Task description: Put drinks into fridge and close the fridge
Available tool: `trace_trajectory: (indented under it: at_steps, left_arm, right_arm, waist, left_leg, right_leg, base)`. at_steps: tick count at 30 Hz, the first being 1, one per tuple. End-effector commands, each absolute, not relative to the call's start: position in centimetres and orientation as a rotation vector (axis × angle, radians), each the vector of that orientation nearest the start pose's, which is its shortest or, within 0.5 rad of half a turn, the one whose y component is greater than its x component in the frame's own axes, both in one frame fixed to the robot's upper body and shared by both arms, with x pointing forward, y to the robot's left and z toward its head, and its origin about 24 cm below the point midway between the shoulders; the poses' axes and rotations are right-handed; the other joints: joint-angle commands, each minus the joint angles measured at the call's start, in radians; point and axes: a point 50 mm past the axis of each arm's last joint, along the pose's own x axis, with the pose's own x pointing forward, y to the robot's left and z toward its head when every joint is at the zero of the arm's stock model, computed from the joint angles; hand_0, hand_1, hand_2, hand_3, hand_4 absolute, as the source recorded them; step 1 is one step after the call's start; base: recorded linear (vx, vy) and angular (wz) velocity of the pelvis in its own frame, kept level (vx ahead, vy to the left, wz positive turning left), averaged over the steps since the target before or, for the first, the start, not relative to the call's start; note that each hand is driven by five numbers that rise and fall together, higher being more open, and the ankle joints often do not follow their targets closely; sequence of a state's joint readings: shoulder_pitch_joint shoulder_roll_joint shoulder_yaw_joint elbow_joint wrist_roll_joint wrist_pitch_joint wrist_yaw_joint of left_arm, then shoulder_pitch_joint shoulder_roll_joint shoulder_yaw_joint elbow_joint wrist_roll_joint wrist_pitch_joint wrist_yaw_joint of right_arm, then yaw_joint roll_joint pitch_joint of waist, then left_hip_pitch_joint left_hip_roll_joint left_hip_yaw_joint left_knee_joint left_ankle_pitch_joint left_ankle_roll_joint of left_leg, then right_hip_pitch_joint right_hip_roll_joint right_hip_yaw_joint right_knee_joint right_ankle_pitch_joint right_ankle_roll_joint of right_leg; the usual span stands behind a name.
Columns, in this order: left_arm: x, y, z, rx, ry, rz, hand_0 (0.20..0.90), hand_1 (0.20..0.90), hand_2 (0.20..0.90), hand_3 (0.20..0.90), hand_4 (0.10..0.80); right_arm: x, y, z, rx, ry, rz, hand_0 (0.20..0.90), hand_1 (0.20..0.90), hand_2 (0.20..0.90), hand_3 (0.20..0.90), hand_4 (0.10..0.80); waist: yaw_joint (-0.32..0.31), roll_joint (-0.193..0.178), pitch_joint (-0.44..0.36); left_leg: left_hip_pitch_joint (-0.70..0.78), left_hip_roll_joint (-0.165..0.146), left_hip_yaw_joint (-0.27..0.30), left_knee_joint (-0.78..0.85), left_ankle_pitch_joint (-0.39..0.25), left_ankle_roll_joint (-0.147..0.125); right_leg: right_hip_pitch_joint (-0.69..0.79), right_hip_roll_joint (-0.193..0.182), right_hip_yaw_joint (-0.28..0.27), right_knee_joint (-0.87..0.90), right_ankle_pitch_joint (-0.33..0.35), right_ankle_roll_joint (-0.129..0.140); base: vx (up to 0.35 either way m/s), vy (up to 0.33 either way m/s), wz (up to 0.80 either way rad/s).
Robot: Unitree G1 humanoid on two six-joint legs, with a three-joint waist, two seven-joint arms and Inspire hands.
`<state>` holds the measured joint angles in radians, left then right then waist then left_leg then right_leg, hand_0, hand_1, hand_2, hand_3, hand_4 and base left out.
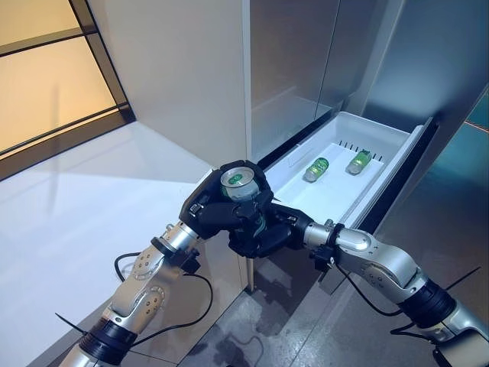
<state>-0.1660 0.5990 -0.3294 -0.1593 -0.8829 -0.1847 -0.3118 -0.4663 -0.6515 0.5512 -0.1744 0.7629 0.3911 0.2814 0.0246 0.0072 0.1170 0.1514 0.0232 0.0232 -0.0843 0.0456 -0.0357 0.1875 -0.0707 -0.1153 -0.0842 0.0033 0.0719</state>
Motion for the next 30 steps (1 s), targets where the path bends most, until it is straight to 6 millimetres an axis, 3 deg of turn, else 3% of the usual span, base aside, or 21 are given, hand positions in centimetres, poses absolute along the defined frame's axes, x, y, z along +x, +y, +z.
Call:
trace_trajectory:
  at_steps: [1,12,21,25,29,30]
  left_arm:
    - [26.2,13.8,19.5,-0.056,-0.724,-0.713,0.9,0.9,0.9,0.9,0.8]
    - [26.3,15.4,18.9,-0.029,-0.71,-0.566,0.9,0.9,0.9,0.9,0.8]
    - [27.1,16.7,16.3,-0.023,-0.561,-0.479,0.9,0.9,0.9,0.9,0.8]
    - [27.6,16.6,12.7,0.009,-0.368,-0.479,0.9,0.9,0.9,0.9,0.8]
    - [27.7,16.7,8.8,-0.089,-0.166,-0.451,0.9,0.9,0.9,0.9,0.8]
    - [27.3,16.6,6.3,-0.107,-0.068,-0.438,0.9,0.9,0.9,0.9,0.8]
  right_arm:
    - [28.8,-8.1,17.2,0.12,-0.099,0.884,0.3,0.3,0.3,0.2,0.1]
    - [29.9,-9.6,18.2,0.109,-0.171,0.749,0.3,0.3,0.3,0.2,0.1]
    - [31.7,-11.9,18.4,0.118,-0.189,0.568,0.3,0.3,0.3,0.2,0.1]
    - [32.7,-12.9,18.8,0.124,-0.201,0.495,0.3,0.3,0.3,0.2,0.1]
    - [33.7,-14.0,19.1,0.147,-0.213,0.429,0.3,0.3,0.3,0.2,0.1]
    - [34.3,-14.6,19.5,0.161,-0.225,0.384,0.3,0.3,0.3,0.2,0.1]
  waist:
    - [0.01,-0.021,-0.075]
    - [0.026,-0.022,-0.074]
    - [0.046,-0.024,-0.066]
    - [0.054,-0.022,-0.062]
    - [0.062,-0.021,-0.06]
    - [0.069,-0.022,-0.058]
  left_leg:
    - [0.005,-0.089,-0.024,0.029,-0.094,0.051]
    - [0.0,-0.092,-0.039,0.039,-0.097,0.05]
    - [-0.003,-0.093,-0.051,0.048,-0.1,0.049]
    - [0.009,-0.093,-0.055,0.047,-0.11,0.049]
    - [0.006,-0.095,-0.055,0.058,-0.116,0.047]
    - [0.004,-0.096,-0.055,0.066,-0.119,0.047]
  right_leg:
    - [-0.05,0.067,0.012,0.064,-0.056,-0.008]
    - [-0.049,0.063,0.001,0.068,-0.059,-0.008]
    - [-0.044,0.059,-0.022,0.074,-0.062,-0.01]
    - [-0.032,0.058,-0.034,0.074,-0.073,-0.008]
    - [-0.031,0.055,-0.041,0.075,-0.073,-0.008]
    - [-0.03,0.054,-0.044,0.076,-0.072,-0.01]
  base:
    - [0.0,0.0,0.0]
    - [0.0,0.0,0.0]
    - [0.0,-0.002,0.02]
    - [0.013,0.005,0.04]
    - [-0.007,0.006,0.07]
    - [0.004,0.009,0.14]
